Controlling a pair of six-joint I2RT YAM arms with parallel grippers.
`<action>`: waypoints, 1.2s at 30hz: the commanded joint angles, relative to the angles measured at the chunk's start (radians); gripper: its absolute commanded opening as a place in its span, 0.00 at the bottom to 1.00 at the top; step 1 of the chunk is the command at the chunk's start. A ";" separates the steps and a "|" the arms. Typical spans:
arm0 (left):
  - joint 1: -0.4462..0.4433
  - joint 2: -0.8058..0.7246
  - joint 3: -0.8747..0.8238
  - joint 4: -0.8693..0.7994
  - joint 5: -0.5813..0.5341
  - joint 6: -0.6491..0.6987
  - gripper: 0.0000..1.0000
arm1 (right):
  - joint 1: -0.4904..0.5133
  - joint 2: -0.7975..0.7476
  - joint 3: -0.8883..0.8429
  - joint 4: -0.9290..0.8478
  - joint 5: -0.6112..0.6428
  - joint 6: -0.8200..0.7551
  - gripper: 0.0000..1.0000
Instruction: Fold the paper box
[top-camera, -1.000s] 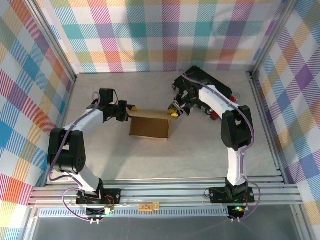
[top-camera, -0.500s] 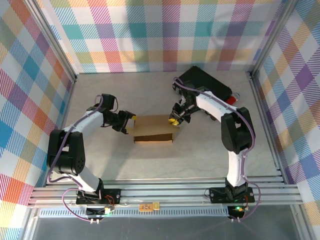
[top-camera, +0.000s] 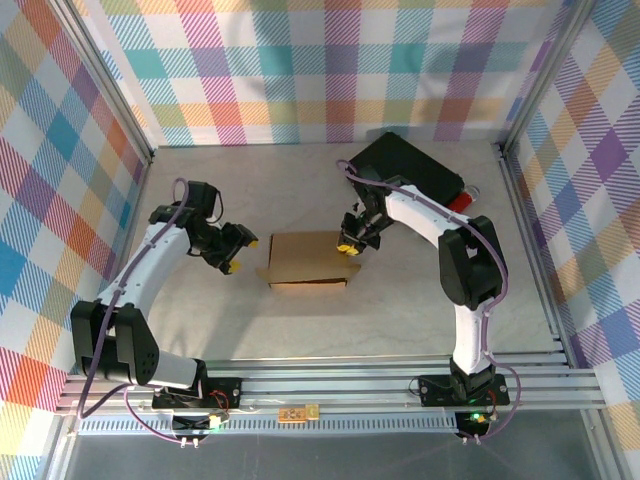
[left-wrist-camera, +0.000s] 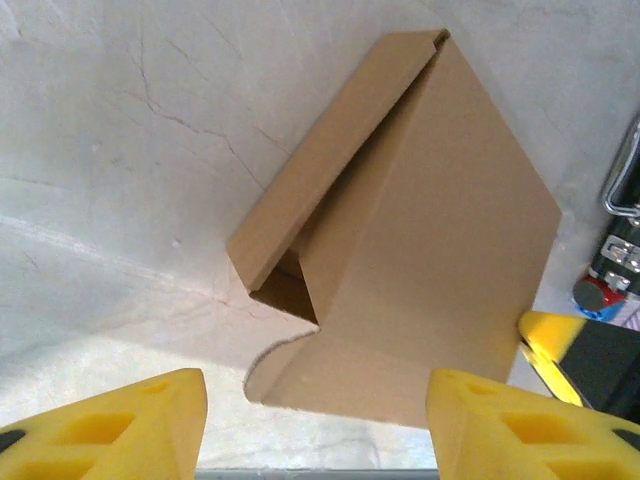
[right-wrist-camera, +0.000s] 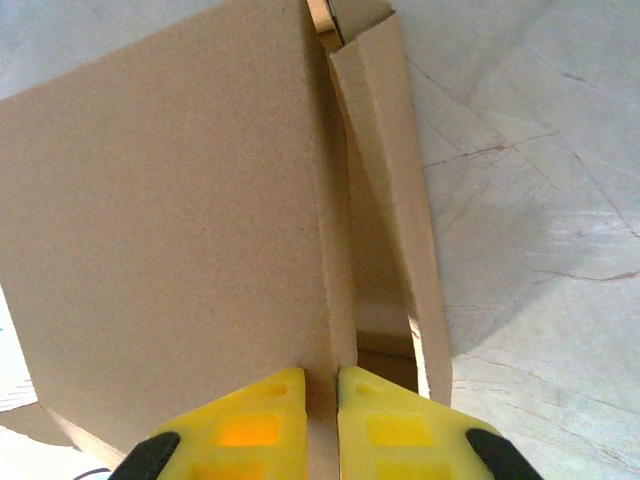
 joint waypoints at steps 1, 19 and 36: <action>-0.049 -0.007 0.015 -0.028 0.061 -0.030 0.58 | 0.009 -0.006 -0.021 -0.055 0.044 -0.033 0.14; -0.146 0.076 -0.205 0.246 -0.018 -0.073 0.54 | 0.014 0.013 -0.053 -0.041 0.046 -0.050 0.14; -0.148 -0.044 -0.007 0.038 -0.093 -0.011 0.59 | 0.014 0.024 -0.036 -0.053 0.036 -0.059 0.13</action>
